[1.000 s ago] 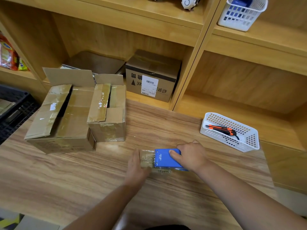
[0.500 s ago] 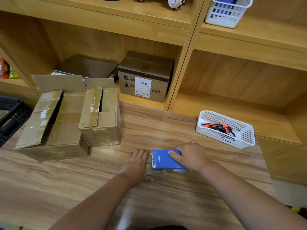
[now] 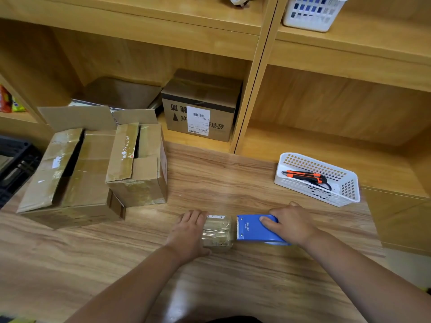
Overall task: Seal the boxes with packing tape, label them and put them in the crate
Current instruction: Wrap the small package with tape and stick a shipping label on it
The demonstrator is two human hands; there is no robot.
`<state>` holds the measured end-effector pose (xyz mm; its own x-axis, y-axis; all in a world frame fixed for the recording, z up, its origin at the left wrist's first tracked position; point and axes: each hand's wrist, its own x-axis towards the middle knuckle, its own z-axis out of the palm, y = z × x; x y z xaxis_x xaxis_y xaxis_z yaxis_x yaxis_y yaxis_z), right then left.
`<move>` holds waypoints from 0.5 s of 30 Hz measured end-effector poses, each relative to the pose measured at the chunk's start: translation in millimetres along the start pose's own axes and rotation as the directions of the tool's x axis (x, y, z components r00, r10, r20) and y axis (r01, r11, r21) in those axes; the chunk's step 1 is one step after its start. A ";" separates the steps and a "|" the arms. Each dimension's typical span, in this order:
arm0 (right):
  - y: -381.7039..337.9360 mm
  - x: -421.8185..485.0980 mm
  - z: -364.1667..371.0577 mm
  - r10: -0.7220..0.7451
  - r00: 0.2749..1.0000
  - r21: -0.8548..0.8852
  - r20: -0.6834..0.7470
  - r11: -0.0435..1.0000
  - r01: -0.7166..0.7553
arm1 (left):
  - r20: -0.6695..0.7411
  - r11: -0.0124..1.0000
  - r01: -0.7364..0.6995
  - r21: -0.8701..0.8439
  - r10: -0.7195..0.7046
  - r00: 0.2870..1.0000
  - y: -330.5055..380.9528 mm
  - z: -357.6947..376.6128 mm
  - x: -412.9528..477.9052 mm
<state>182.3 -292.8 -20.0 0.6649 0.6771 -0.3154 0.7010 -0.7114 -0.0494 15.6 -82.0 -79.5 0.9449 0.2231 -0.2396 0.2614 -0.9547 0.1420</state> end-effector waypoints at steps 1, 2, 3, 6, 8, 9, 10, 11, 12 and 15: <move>-0.5 0.7 1.2 0.000 1.000 -0.011 0.004 1.000 0.000 | -0.001 1.000 0.001 -0.003 -0.001 1.000 0.1 0.2 0.1; -1.9 1.1 2.0 -0.003 1.000 -0.027 0.008 1.000 0.003 | -0.004 1.000 0.001 -0.004 -0.001 1.000 0.2 0.3 0.2; -3.7 1.9 2.8 -0.010 1.000 -0.046 0.014 0.999 0.011 | -0.006 1.000 0.000 -0.003 0.000 1.000 0.1 0.4 0.5; -10.8 5.7 8.3 -0.030 0.999 -0.078 0.018 0.996 0.031 | 0.003 1.000 -0.003 -0.003 0.003 1.000 0.6 -0.3 1.2; -14.0 7.5 12.5 -0.025 1.000 -0.096 0.011 0.995 0.026 | 0.012 1.000 -0.003 -0.007 0.003 1.000 0.8 -0.4 1.1; -14.3 8.5 15.0 -0.018 1.000 -0.102 0.007 0.995 0.019 | 0.013 1.000 -0.003 0.000 0.003 1.000 0.7 -0.9 0.9; -14.0 9.2 17.6 -0.016 1.000 -0.103 0.008 0.995 0.017 | 0.015 1.000 -0.003 0.023 0.003 1.000 0.9 -1.7 0.4; -13.0 9.5 19.9 -0.014 1.000 -0.105 0.002 0.994 0.014 | 0.017 0.998 -0.003 0.060 0.002 1.000 2.0 -2.9 0.4; -11.5 9.5 21.6 -0.012 1.000 -0.100 -0.007 0.995 0.011 | 0.022 0.995 -0.006 0.102 0.003 1.000 5.0 -4.5 1.7; -10.2 9.0 23.0 -0.013 1.000 -0.081 -0.025 0.997 0.011 | 0.063 0.985 -0.041 0.170 0.030 0.998 22.3 -7.2 8.9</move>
<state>175.2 -283.8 -44.1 0.6619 0.6906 -0.2913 0.7267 -0.6865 0.0239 31.3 -99.9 -71.6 0.9382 0.1813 -0.2948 0.1857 -0.9825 -0.0133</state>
